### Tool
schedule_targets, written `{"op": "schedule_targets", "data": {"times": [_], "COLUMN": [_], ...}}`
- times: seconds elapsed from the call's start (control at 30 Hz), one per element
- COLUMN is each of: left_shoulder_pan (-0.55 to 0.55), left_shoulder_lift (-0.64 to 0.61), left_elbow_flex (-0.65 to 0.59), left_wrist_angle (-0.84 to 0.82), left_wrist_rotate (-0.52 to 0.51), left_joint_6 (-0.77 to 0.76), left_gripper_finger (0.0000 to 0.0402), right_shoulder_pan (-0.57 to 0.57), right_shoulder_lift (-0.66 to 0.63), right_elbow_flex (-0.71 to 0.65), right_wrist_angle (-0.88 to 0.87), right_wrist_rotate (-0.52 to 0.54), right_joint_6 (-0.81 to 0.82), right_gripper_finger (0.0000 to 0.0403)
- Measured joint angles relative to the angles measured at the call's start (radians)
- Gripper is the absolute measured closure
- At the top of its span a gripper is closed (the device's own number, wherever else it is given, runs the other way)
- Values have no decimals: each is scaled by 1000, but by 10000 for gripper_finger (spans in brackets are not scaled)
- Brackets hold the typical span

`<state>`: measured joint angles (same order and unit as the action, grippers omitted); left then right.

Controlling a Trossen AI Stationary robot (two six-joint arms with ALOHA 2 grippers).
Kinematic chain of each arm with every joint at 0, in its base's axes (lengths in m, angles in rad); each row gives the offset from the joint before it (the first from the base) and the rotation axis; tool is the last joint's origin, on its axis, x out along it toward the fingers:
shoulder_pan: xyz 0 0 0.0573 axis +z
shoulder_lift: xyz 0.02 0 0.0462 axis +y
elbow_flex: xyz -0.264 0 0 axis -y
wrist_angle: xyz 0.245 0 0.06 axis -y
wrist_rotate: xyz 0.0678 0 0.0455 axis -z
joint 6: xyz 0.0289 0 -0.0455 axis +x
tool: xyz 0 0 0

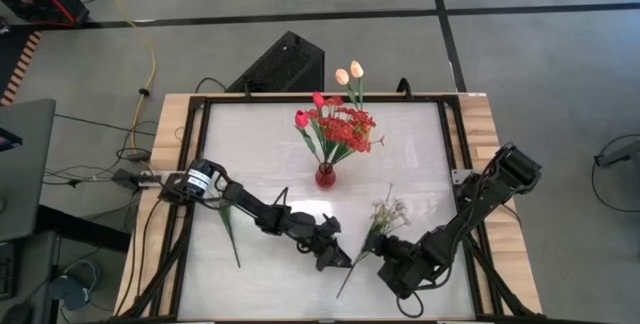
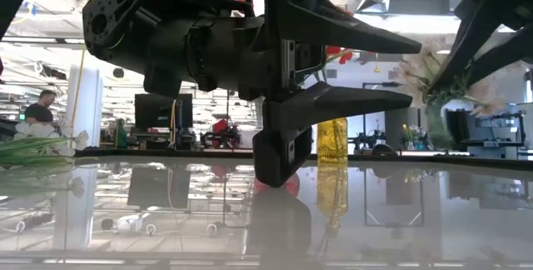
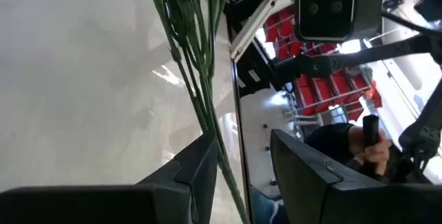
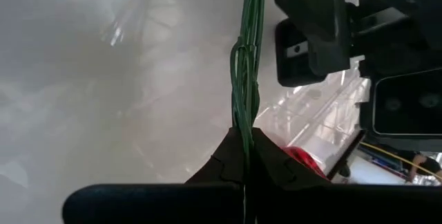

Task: Sort flowers into vase by color
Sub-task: Put the right white flowers into the yellow vase

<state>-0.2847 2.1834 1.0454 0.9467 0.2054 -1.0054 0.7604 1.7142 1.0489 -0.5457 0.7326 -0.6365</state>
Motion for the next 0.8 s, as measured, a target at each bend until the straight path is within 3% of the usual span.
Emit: {"op": "schedule_targets", "data": {"times": [0.57,0.8], "left_shoulder_pan": [2,3], "left_shoulder_lift": [-4,-5], "left_elbow_flex": [0,1], "left_wrist_angle": [-73,-96], "left_wrist_rotate": [-48,-55], "left_joint_6": [-9,-1], "left_gripper_finger": [281,355], "right_shoulder_pan": [-57,-56], "right_shoulder_lift": [0,1], "right_elbow_flex": [0,-1], "right_wrist_angle": [16,28], "right_wrist_rotate": [57,60], "right_joint_6": [-56,-53], "right_gripper_finger": [370,361]}}
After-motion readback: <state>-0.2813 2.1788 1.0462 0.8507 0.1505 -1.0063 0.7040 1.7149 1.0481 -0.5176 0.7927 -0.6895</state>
